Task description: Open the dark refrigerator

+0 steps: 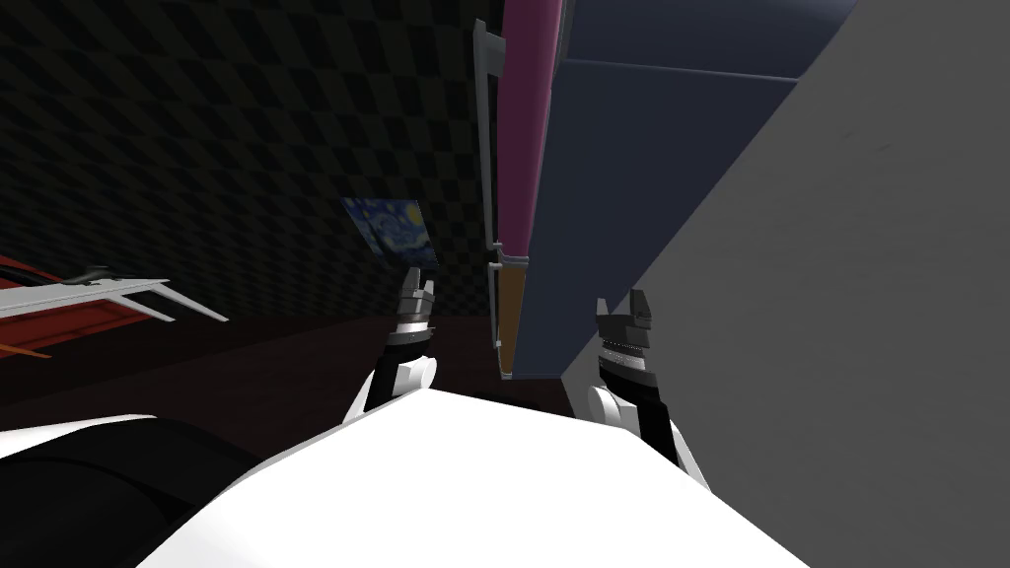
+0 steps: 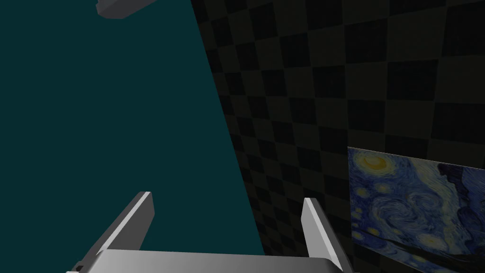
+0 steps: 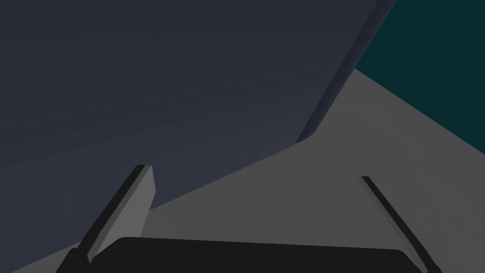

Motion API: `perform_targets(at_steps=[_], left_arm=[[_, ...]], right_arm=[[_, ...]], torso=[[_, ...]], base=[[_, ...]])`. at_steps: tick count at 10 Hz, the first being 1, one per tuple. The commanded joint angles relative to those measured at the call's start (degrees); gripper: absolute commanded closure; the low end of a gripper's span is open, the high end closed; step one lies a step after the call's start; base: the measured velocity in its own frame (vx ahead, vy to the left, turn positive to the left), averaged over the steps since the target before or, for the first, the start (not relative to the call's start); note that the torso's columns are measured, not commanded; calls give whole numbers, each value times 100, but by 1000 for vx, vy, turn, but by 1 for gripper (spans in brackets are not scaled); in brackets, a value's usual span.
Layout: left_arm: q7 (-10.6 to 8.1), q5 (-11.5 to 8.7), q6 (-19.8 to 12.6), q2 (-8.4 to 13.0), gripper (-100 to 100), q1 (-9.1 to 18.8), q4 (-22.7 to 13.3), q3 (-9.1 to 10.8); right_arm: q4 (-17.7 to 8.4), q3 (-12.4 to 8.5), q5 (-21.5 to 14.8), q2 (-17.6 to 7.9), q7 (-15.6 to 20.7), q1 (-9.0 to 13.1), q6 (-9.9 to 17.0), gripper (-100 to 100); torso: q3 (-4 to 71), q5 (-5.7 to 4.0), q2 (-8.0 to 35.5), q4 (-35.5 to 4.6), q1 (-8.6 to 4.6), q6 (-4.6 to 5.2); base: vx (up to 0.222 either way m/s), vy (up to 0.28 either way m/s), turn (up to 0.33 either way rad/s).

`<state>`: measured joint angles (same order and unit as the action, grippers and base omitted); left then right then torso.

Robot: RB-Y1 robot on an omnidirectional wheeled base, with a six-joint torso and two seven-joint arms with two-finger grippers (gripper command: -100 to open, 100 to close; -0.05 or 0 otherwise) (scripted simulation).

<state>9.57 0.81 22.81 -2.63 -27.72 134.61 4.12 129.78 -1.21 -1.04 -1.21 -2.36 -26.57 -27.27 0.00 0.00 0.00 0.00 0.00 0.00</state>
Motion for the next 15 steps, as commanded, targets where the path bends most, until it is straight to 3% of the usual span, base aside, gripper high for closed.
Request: perform_targets(at_steps=[1,9,10,12,15], left_arm=[[0,0,0,0,0,0,0,0],[0,0,1,0,0,0,2,0],[0,0,1,0,0,0,2,0],[0,0,0,0,0,0,-1,0],[0,0,0,-1,0,-1,-1,-1]], right_arm=[[0,0,0,0,0,0,0,0],[2,0,0,0,0,0,-1,0],[42,-71,-6,-172,57,-52,11,-100],[122,-246,-22,-386,197,-183,37,-100],[263,-690,-64,-605,551,-522,101,-100]], torso=[[467,0,232,-235,0,0],[7073,0,3539,-3537,0,0],[7919,0,3962,-3960,0,0],[8426,2,4207,-4205,5,0],[8458,1,4226,-4227,4,0]], base=[[0,0,0],[0,0,0],[10,11,28],[14,31,48],[22,55,81]])
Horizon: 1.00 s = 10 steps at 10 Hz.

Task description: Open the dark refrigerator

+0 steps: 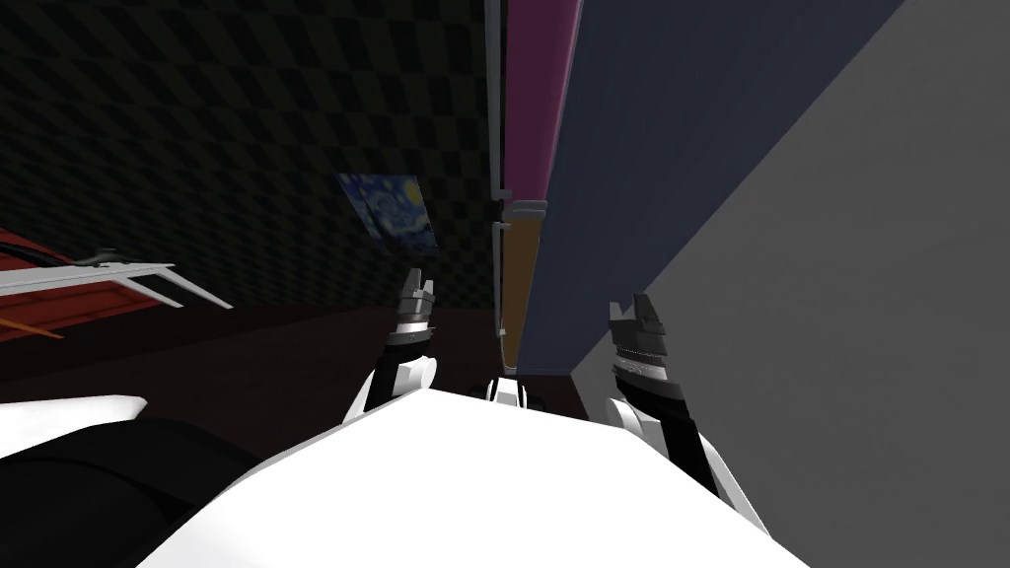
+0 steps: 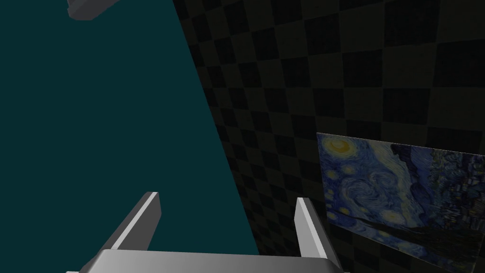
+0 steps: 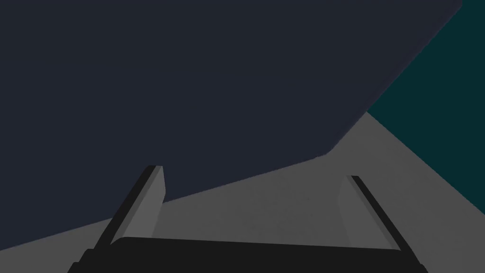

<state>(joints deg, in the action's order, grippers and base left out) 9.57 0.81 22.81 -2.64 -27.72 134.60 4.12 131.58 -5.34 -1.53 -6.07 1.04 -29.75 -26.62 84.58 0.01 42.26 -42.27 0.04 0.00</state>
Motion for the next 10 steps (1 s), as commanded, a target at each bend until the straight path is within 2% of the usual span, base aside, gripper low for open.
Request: perform_targets(at_steps=[1,2,3,4,5,7,8,9,10], left_arm=[[0,0,0,0,0,0,0,0],[0,0,0,0,0,0,0,0],[0,0,0,0,0,0,0,0],[0,0,0,0,0,0,0,0],[0,0,0,0,0,0,0,0],[0,0,0,0,0,0,0,0],[0,0,0,0,0,0,0,0],[0,0,0,0,0,0,0,0],[0,0,0,0,0,0,0,0]], right_arm=[[130,-452,-34,-170,362,-351,63,-100],[175,-624,-54,-212,529,-512,93,-100],[175,-678,-54,-212,529,-512,93,-100],[218,-876,-75,-248,708,-686,126,-100],[218,-904,-75,-248,708,-686,126,-100],[301,-1291,-123,-307,1083,-1053,199,-100],[301,-1400,-123,-307,1101,-1067,199,-100],[341,-1570,-148,-330,1311,-1272,238,-100],[341,-1666,-148,-330,1311,-1272,238,-100]], torso=[[1,-1,0,0,-2,0],[1,0,0,0,2,-1],[0,1,2,-1,4,1],[-2,-3,5,-2,-12,1],[-1,-4,3,-1,-13,0],[-2,-2,4,-1,-4,0],[1,2,-1,0,10,-1],[1,2,1,0,2,2],[-1,0,3,-1,0,-1]], base=[[36,77,125],[36,88,108],[25,50,13],[34,44,78],[21,34,40],[30,60,124],[33,65,42],[29,74,94],[24,48,46]])
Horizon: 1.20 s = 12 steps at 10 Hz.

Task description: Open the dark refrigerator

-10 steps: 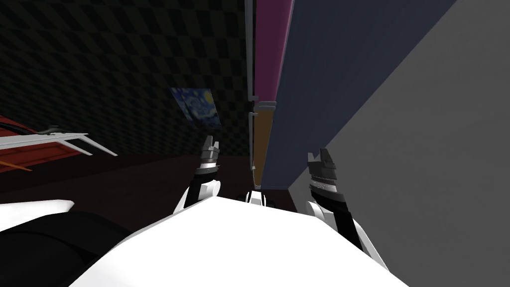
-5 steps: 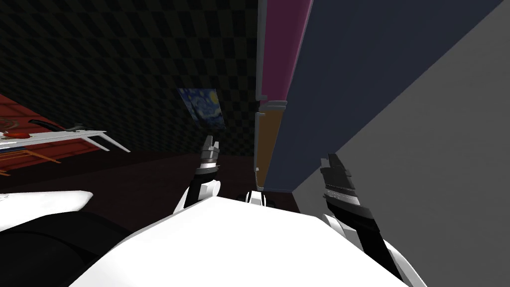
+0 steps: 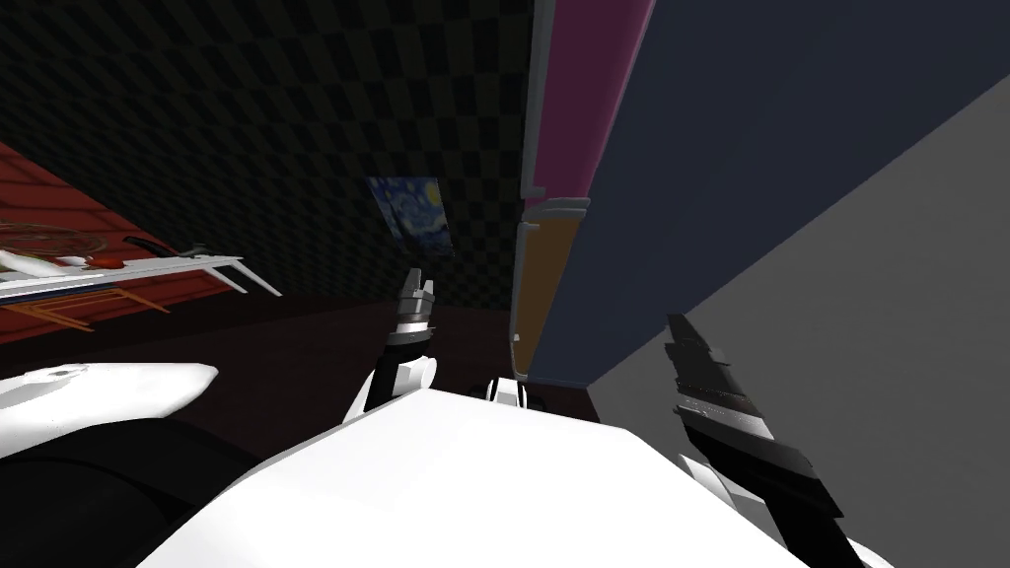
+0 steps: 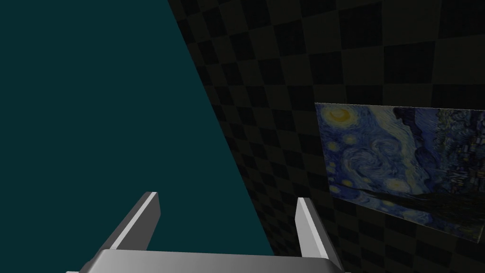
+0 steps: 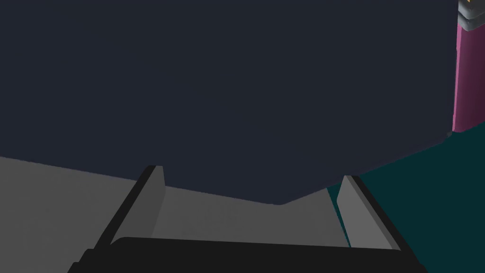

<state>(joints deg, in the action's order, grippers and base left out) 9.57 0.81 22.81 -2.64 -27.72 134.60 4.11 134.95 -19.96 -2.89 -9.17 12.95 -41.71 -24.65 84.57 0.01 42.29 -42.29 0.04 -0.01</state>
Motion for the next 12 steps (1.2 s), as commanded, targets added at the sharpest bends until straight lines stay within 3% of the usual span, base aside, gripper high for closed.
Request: perform_targets(at_steps=[1,2,4,5,6,7,8,9,10,11,12], left_arm=[[0,0,0,0,0,0,0,1],[0,0,0,0,0,0,0,0],[0,0,0,0,0,0,0,0],[0,0,0,0,0,0,0,0],[0,0,0,0,0,-1,0,0],[0,0,0,0,0,0,0,0],[0,0,0,0,0,0,0,1],[0,0,0,0,0,0,0,0],[0,0,0,0,0,0,0,1],[0,0,0,0,0,0,0,0],[0,0,0,0,0,0,0,1]], right_arm=[[42,-430,-37,-39,338,-287,82,-100],[42,-479,-37,-39,338,-287,82,-100],[110,-900,-87,-63,706,-682,167,-100],[110,-1053,-87,-63,790,-724,167,-100],[138,-1260,-111,-65,982,-948,210,-100],[138,-1349,-111,-65,1023,-948,210,-100],[161,-1569,-134,-62,1247,-1153,253,-100],[161,-1650,-134,-62,1259,-1175,253,-100],[179,-1872,-155,-55,1497,-1404,294,-100],[179,-1954,-155,-55,1497,-1404,294,-100],[194,-2192,-174,-42,1728,-1634,333,-100]], torso=[[-1,-3,1,0,-12,1],[-1,-3,0,0,-10,1],[1,0,-3,1,0,0],[4,3,-6,2,11,0],[1,1,-2,1,-1,3],[1,-2,-2,0,-5,0],[-1,-3,2,0,-12,1],[-1,-3,0,0,-7,0],[-2,-2,2,-1,-7,2],[0,-1,0,0,-3,-1],[0,-1,0,0,-4,2]], base=[[30,47,82],[22,41,52],[41,75,162],[37,70,46],[44,70,102],[34,54,65],[42,54,145],[32,48,58],[36,58,131],[32,50,67],[27,58,175]])
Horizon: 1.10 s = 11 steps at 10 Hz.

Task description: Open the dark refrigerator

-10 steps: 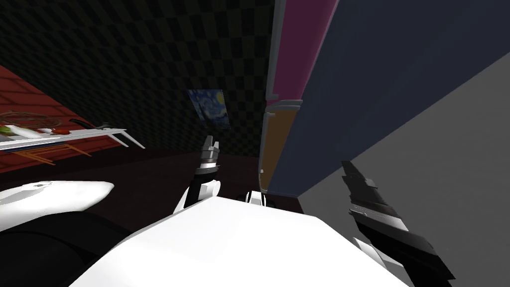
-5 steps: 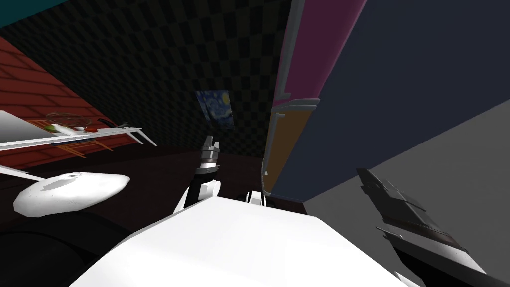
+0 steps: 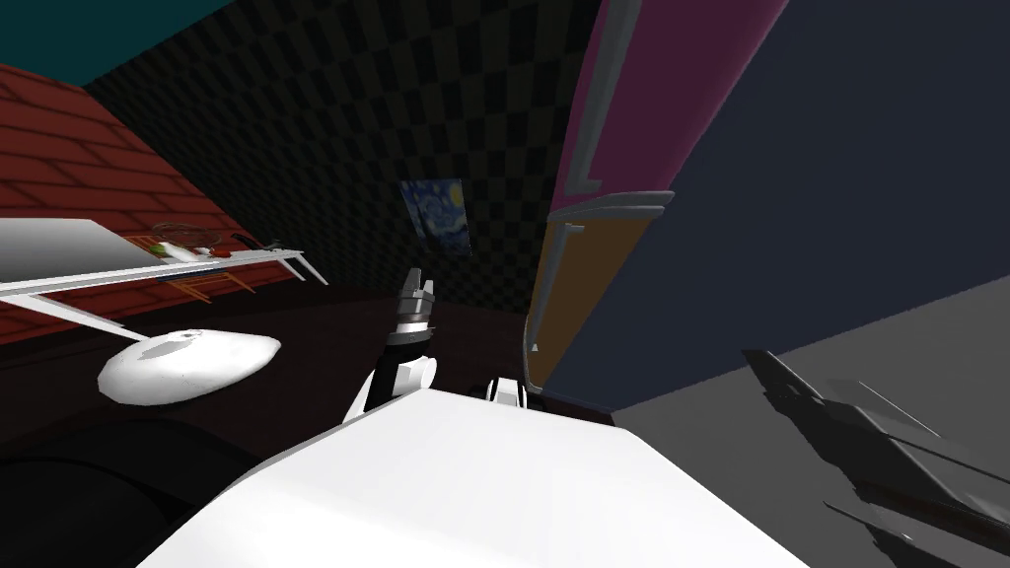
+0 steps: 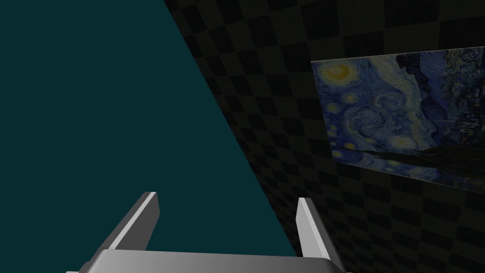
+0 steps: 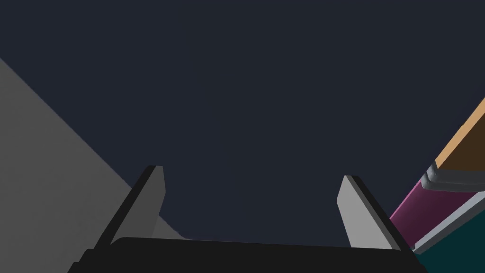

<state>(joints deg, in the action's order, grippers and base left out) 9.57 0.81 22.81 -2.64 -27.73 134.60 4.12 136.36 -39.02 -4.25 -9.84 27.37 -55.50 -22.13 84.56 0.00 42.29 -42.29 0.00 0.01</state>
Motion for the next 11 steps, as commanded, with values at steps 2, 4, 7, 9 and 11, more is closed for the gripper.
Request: perform_targets(at_steps=[2,4,7,9,11], left_arm=[[0,0,0,0,0,0,0,0],[0,0,0,0,0,0,0,0],[0,0,0,0,0,0,0,0],[0,0,0,0,0,1,0,0],[0,0,0,0,0,0,0,0]], right_arm=[[65,-585,-54,41,526,-484,118,-100],[72,-879,-67,60,769,-712,152,-100],[76,-1276,-78,81,1006,-937,183,-100],[76,-1578,-85,103,1237,-1160,210,-100],[75,-1875,-90,127,1464,-1378,235,-100]], torso=[[0,-1,-1,0,-2,0],[1,-1,-2,1,-2,0],[1,0,-3,1,2,-3],[-5,0,8,-2,0,-2],[6,1,-11,3,4,-3]], base=[[35,57,117],[40,57,103],[36,53,115],[21,52,148],[53,56,135]])
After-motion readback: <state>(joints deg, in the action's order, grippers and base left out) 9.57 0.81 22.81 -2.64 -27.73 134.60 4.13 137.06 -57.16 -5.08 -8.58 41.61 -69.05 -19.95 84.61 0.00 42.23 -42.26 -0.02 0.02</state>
